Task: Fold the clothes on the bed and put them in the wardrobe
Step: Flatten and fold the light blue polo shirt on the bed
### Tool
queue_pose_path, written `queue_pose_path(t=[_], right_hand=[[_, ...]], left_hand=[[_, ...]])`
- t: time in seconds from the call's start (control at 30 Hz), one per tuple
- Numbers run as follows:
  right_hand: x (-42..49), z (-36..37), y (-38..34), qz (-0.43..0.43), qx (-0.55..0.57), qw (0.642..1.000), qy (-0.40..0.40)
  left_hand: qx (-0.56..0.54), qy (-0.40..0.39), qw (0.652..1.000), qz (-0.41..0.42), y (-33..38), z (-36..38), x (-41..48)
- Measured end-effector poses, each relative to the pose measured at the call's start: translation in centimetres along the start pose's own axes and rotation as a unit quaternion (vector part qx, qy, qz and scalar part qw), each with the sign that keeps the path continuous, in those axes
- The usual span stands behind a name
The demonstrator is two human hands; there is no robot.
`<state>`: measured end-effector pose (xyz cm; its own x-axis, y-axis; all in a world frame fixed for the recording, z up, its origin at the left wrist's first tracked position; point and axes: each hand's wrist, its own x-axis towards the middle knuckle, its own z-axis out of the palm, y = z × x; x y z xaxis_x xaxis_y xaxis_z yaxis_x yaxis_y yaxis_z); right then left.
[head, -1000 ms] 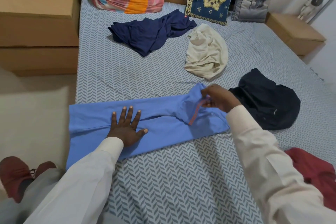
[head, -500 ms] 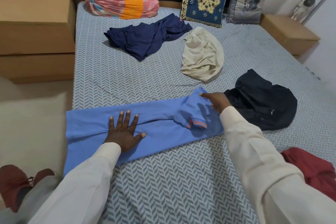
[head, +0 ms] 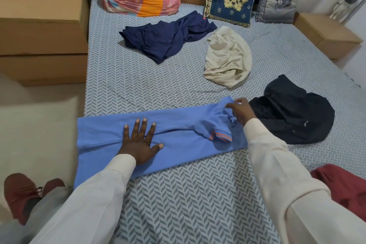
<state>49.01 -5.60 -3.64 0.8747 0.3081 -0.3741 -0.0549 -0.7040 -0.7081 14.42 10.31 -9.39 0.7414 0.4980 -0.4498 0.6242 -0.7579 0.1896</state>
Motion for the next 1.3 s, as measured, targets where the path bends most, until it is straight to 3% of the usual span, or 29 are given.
queue_pose_path(t=[0.1, 0.23, 0.33, 0.43, 0.53, 0.57, 0.67, 0.7, 0.73, 0.8, 0.87, 0.93, 1.03, 1.17, 1.3], right_hand=[[0.8, 0.2, 0.0, -0.046, -0.068, 0.997, -0.007], [3.5, -0.2, 1.8, 0.037, -0.059, 0.996, 0.048], [5.3, 0.1, 3.4, 0.055, -0.088, 0.994, 0.040], [1.6, 0.1, 0.4, -0.006, -0.197, 0.980, 0.030], [-0.6, 0.4, -1.8, -0.082, -0.223, 0.965, 0.115], [-0.9, 0.6, -2.2, -0.113, -0.228, 0.961, 0.112], [-0.3, 1.4, -1.5, -0.129, -0.323, 0.933, -0.086], [0.0, 1.4, -0.9, -0.113, -0.345, 0.926, -0.105], [0.0, 1.2, -0.7, -0.117, -0.338, 0.931, -0.074], [-0.7, 0.5, -0.5, -0.144, -0.270, 0.948, 0.087], [-1.5, -0.3, -0.3, -0.106, -0.190, 0.960, 0.177], [-1.7, -0.8, 0.0, -0.036, -0.140, 0.981, 0.131], [-1.7, -1.0, 1.2, 0.016, -0.043, 0.999, -0.006], [-1.7, -0.5, 0.9, 0.010, -0.067, 0.997, -0.033], [-1.4, -0.3, 0.2, 0.045, 0.021, 0.998, -0.030]], left_hand=[[-0.012, 0.001, 1.000, 0.005, 0.0, 0.0, 0.0], [-0.018, -0.001, 1.000, 0.006, 0.0, 0.0, 0.0], [-0.014, -0.006, 1.000, 0.007, 0.1, -0.1, 0.0], [-0.017, -0.007, 1.000, 0.007, 0.1, -0.2, -0.1], [-0.023, -0.009, 1.000, 0.008, 0.2, -0.4, -0.2], [-0.020, -0.009, 1.000, 0.008, 0.2, -0.4, -0.2], [-0.009, -0.005, 1.000, 0.004, 0.3, -0.5, -0.4], [-0.008, -0.006, 1.000, 0.003, 0.3, -0.6, -0.5], [-0.005, -0.009, 1.000, 0.003, 0.4, -0.6, -0.5], [-0.001, -0.007, 1.000, 0.001, 0.4, -0.6, -0.4], [0.005, -0.010, 1.000, -0.001, 0.3, -0.6, -0.3], [0.015, -0.009, 1.000, -0.006, 0.2, -0.5, -0.3], [0.023, -0.005, 1.000, -0.011, 0.2, -0.2, -0.2], [0.022, -0.008, 1.000, -0.010, 0.2, -0.1, -0.2], [0.020, -0.004, 1.000, -0.013, 0.2, 0.0, 0.0]])
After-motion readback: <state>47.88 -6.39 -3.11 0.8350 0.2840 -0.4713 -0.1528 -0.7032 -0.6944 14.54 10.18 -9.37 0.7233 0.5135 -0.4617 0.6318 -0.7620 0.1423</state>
